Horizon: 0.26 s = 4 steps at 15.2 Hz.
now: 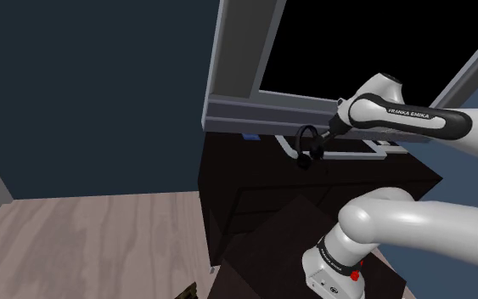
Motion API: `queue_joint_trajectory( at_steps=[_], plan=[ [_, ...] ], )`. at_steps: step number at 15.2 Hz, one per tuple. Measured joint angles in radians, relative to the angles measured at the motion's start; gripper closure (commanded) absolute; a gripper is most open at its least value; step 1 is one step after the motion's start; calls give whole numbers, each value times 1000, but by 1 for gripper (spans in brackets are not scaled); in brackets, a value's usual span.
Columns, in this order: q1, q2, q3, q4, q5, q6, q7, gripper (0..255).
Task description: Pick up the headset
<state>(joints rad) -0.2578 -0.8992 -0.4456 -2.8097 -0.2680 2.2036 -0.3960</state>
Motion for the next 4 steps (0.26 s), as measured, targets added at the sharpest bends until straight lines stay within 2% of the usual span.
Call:
queue_joint_trajectory(
  at_steps=[4],
  plan=[
    [6, -15, 16, 40, 13, -55, 3, 255]
  ],
)
